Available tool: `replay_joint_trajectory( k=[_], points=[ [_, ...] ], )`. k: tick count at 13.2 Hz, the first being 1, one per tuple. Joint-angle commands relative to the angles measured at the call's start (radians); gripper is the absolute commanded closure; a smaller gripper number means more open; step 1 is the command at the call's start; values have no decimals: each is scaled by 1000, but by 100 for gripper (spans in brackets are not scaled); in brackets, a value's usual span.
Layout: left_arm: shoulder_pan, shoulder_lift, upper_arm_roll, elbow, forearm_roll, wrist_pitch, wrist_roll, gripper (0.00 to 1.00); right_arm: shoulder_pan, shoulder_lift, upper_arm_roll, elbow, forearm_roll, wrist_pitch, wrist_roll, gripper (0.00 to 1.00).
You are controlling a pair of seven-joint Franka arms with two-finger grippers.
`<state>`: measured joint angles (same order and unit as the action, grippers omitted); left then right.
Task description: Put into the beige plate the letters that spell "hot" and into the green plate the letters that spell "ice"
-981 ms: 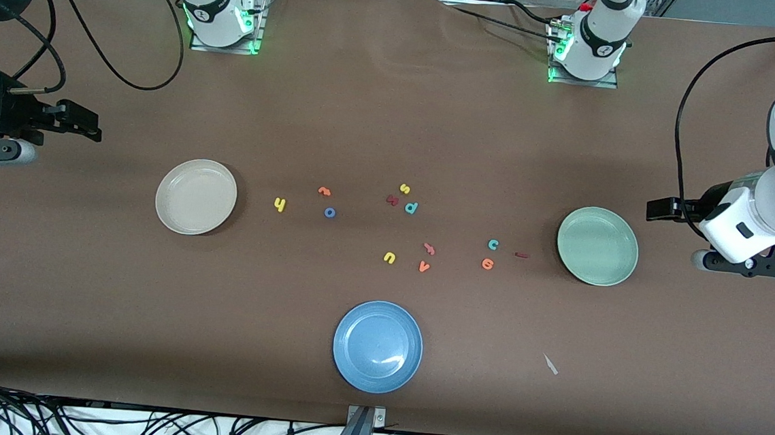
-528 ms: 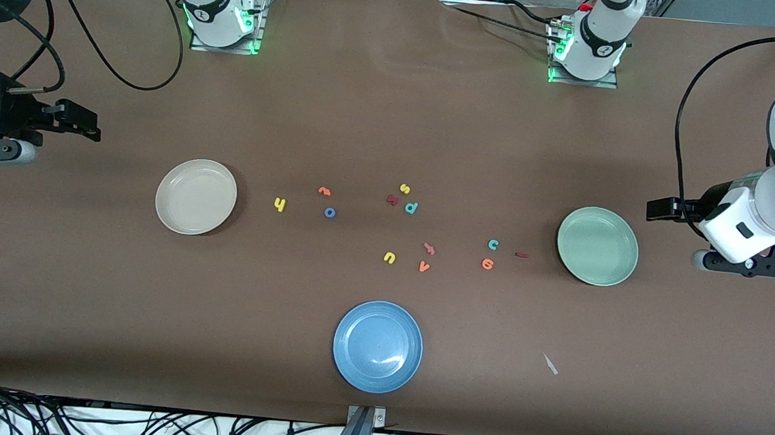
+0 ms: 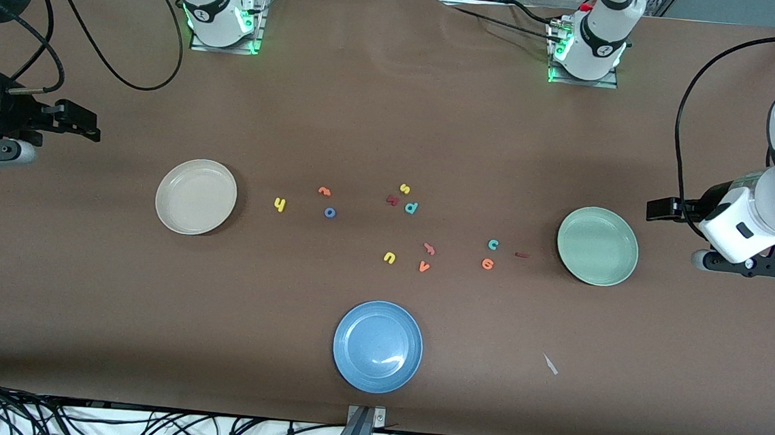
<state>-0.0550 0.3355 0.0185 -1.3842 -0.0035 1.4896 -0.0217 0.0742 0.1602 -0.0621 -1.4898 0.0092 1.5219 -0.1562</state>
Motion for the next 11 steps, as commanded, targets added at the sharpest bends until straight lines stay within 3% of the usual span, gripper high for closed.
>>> replay_joint_trajectory(
  k=[1,11],
  points=[
    [4,-23,1,-24,-23,8,19,0,-7,9,2,22,11,-6,-19,0],
    [4,-21,1,-24,-21,8,19,0,-43,9,-2,16,29,-16,-19,0]
  ],
)
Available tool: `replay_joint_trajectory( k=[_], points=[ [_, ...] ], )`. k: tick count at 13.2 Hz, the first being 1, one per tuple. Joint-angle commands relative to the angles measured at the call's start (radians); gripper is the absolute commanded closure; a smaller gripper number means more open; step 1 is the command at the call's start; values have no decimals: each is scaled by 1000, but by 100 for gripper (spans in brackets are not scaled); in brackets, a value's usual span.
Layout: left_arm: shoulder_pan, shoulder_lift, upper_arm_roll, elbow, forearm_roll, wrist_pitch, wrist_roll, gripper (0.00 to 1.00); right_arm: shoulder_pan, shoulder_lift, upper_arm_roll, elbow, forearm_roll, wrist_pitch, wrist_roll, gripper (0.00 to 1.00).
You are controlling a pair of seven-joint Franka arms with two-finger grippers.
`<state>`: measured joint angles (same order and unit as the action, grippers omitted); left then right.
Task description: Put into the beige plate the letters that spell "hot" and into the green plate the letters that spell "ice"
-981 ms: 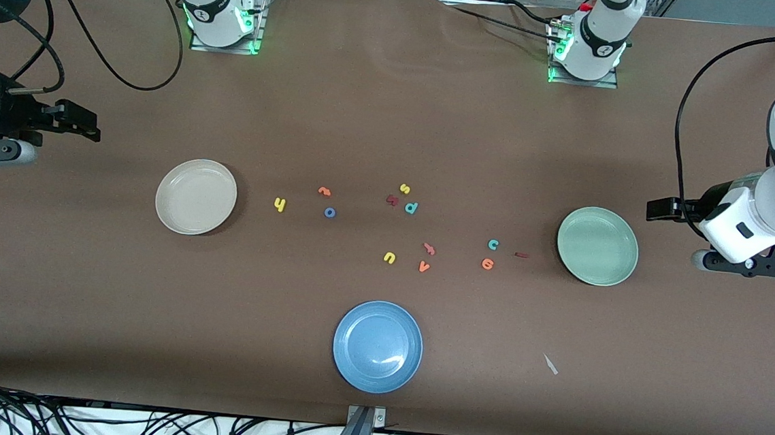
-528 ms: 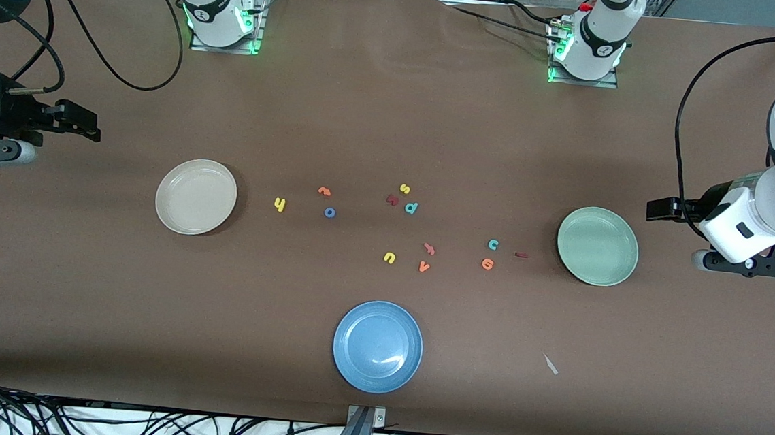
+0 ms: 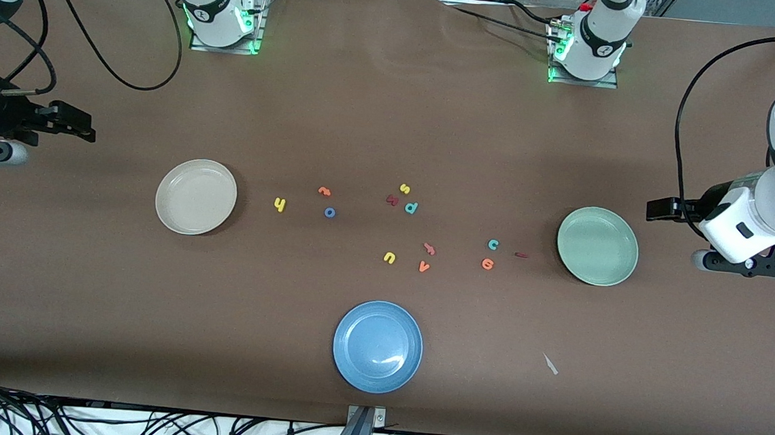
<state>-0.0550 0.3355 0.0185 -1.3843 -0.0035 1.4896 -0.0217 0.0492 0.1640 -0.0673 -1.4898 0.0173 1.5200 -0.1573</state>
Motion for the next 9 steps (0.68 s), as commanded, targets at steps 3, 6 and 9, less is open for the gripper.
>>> replay_joint_trajectory(
  k=[3,6,9],
  points=[
    [4,-19,1,-25,-21,8,19,0,-28,11,1,14,39,-17,-16,0],
    [4,-21,1,-25,-21,8,19,0,-70,14,0,5,58,-17,-53,0],
    [4,-23,1,-24,-20,8,17,0,-92,25,0,5,85,-17,-85,0]
  ],
)
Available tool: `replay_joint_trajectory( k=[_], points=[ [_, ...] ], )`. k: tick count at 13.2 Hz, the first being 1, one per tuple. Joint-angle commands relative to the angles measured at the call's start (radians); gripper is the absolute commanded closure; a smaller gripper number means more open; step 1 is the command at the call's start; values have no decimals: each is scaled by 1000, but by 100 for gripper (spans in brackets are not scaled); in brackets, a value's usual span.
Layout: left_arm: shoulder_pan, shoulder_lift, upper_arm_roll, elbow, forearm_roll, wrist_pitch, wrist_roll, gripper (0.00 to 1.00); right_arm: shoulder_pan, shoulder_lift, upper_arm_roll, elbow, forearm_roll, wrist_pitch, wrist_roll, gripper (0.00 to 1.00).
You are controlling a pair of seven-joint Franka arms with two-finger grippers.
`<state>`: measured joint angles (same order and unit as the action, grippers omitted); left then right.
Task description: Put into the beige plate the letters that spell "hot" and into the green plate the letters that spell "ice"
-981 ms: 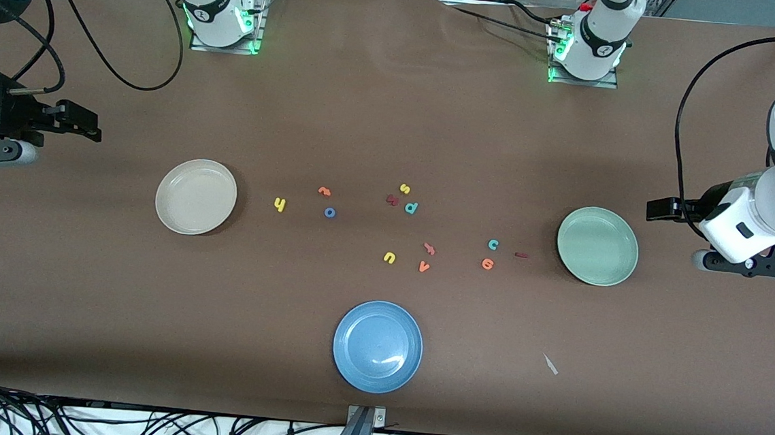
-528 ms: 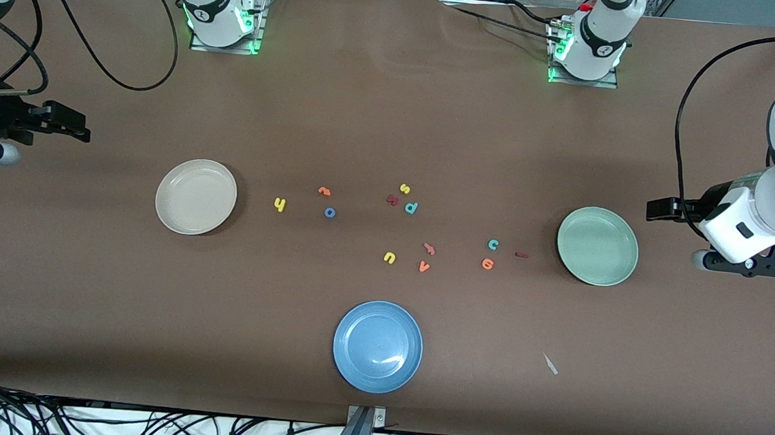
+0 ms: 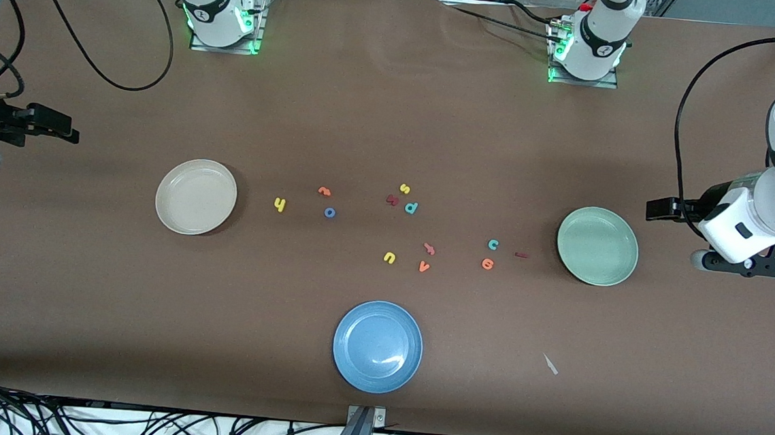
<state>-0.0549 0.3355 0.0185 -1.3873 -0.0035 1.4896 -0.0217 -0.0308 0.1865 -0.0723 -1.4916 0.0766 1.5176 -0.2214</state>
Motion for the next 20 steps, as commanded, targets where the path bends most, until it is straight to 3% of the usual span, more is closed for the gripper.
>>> replay_joint_trajectory(
  k=[1,7,12,20],
  points=[
    [4,-23,1,-22,-20,8,16,0,-8,-1,6,8,25,-16,-15,0],
    [4,-23,1,-22,-21,6,16,0,12,-9,19,11,6,-14,62,0],
    [4,-23,1,-22,-20,8,16,0,63,-12,19,13,-92,-14,65,0],
    [4,-21,0,-22,-20,8,16,0,68,-12,17,13,-92,-14,65,0]
  ],
)
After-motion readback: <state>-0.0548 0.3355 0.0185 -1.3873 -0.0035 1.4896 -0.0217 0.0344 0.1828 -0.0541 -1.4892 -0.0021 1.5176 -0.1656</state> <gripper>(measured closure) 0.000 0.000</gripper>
